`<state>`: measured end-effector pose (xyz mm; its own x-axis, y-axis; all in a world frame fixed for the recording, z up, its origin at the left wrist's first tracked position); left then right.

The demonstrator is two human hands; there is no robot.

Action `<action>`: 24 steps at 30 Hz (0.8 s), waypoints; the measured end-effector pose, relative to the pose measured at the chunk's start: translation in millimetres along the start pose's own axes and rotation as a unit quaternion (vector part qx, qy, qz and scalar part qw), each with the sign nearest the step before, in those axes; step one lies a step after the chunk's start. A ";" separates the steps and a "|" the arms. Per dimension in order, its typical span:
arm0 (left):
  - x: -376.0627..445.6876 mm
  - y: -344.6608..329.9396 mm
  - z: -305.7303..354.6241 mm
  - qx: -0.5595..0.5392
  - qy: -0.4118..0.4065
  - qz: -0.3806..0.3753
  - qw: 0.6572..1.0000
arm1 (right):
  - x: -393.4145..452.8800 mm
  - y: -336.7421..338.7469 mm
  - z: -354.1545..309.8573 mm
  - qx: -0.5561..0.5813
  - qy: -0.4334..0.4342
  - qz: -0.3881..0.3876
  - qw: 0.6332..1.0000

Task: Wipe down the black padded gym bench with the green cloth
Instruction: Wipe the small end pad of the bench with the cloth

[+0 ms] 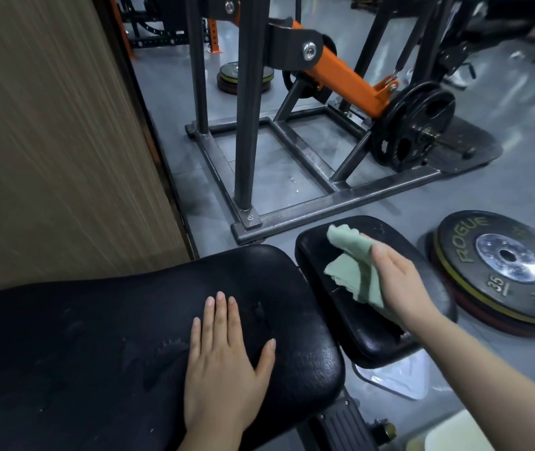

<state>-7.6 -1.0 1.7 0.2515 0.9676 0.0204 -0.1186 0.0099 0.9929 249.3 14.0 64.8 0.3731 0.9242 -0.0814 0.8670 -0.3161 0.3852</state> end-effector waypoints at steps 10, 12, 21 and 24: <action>-0.7 1.2 -0.6 0.004 0.003 -0.011 1.000 | 14.2 25.2 -40.5 0.239 -0.068 -0.018 0.968; -0.9 1.0 -1.0 0.006 0.002 -0.010 1.000 | 9.5 32.6 -56.4 0.113 0.054 0.000 0.992; -0.1 0.9 -0.8 0.001 0.004 -0.011 1.000 | -12.8 -25.4 23.6 -0.483 0.202 -0.176 0.834; -0.2 0.5 -0.8 0.002 0.002 -0.013 1.000 | -6.9 -25.3 22.1 -0.472 0.174 -0.175 0.846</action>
<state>-8.4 -1.0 2.1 0.2497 0.9683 -0.0053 -0.1077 0.0331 0.9936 232.1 10.9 35.3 -0.1145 0.9850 -0.1291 0.1927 0.1495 0.9698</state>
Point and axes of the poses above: each hand's wrist, its own x-axis towards the middle knuckle, its own y-axis out of the back of the hand, z = x × y, the point moved 2 cm from there along x, towards the middle knuckle, and after that the axes turned 7 degrees about -z, right-handed, at the moved point
